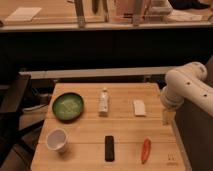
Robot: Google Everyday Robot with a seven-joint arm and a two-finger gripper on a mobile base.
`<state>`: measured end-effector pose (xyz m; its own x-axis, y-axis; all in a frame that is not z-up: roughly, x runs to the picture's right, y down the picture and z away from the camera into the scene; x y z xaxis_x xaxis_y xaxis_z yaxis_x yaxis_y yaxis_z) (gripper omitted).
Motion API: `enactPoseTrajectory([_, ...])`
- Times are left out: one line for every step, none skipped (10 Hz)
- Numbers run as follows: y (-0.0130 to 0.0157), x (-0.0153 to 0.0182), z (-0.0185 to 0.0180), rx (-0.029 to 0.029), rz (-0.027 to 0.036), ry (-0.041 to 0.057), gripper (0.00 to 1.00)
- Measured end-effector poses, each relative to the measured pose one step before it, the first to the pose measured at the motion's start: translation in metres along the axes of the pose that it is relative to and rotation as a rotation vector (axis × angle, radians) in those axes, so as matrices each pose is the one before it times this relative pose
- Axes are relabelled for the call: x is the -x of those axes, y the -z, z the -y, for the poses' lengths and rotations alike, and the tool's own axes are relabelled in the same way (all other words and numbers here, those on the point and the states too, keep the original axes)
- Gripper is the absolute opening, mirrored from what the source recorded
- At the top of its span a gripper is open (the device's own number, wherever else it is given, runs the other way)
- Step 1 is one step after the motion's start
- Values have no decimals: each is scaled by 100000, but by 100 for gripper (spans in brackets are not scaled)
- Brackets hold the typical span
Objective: Place the pepper in the ceramic cup
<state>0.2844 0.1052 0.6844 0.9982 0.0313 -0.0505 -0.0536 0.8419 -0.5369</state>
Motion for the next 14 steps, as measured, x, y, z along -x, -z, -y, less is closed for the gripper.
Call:
enactPoseTrajectory([0, 1, 0, 3, 1, 1, 80])
enactPoseTrajectory([3, 3, 3, -8, -2, 4, 80])
enactPoseTrajectory([0, 0, -2, 3, 1, -2, 80])
enactPoseTrajectory([-3, 0, 1, -3, 4, 2, 80])
enactPoseTrajectory([-3, -1, -4, 6, -9, 9, 80])
enactPoseTrajectory([-127, 37, -141, 97, -380, 669, 80])
enactPoseTrajectory([-379, 226, -484, 345, -1106, 2619, 80])
enactPoseTrajectory([-1261, 1037, -1072, 662, -1509, 6421, 80])
enactPoseTrajectory([-763, 587, -455, 392, -427, 2750, 80])
enactPoseTrajectory([-419, 204, -222, 149, -547, 1342, 80])
enactPoseTrajectory([-170, 424, -241, 210, -564, 1898, 80])
enactPoseTrajectory([-67, 518, -225, 63, -199, 2614, 80])
enactPoseTrajectory([-465, 436, -311, 52, -110, 2580, 80])
enactPoseTrajectory([-585, 397, -270, 82, -45, 1994, 80])
